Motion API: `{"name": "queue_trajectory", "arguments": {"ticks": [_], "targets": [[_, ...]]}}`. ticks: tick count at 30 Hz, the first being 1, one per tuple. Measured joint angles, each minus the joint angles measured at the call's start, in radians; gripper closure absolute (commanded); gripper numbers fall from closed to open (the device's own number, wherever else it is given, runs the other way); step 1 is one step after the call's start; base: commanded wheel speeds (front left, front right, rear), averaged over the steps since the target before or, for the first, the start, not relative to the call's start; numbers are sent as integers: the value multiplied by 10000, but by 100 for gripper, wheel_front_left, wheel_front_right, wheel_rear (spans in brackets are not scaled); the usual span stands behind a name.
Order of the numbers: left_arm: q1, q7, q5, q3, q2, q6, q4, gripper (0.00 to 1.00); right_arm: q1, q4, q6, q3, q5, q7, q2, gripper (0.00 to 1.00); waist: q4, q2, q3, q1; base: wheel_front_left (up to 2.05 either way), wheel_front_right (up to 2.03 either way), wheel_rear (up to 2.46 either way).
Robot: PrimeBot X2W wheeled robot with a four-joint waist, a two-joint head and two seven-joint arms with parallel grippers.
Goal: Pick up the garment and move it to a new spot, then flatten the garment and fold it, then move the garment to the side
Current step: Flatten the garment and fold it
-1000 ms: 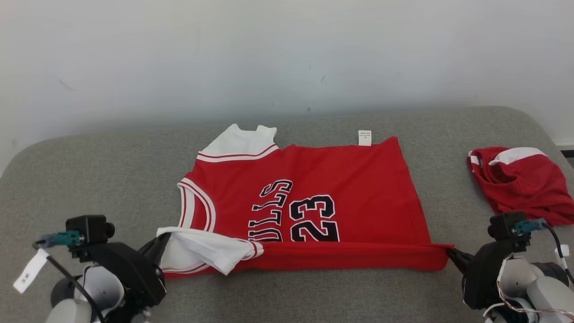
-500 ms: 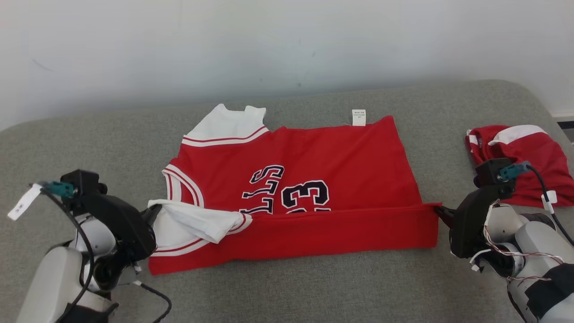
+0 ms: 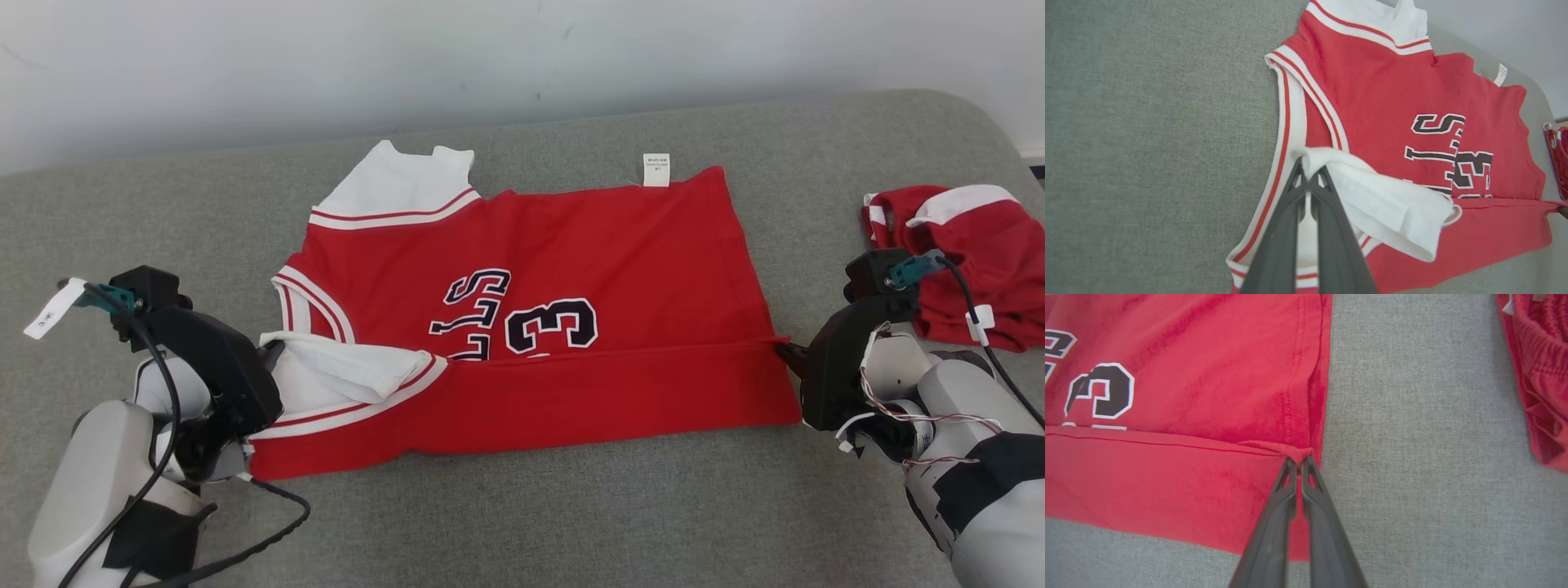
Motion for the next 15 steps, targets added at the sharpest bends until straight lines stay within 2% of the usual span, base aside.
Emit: {"name": "queue_trajectory", "arguments": {"ticks": [1,2,8,15], "targets": [[-35,-63,52,-27,-2,-2,79,0,-35,40,2,17,-46,-46,-4,44,-7,0,28,0,0,0,0],[-61,-132,81,-42,-6,-4,169,0,-49,90,2,19,-46,-134,2,0,-11,0,47,0,0,0,0],[-279,-700,84,-21,-42,-109,708,0,-148,368,15,15,-94,-660,-23,0,17,-1,-48,0,0,0,0],[-76,-1841,50,117,-48,-353,683,0,-120,523,88,25,-115,-1486,-169,0,33,0,-420,-1,0,0,0]]}}
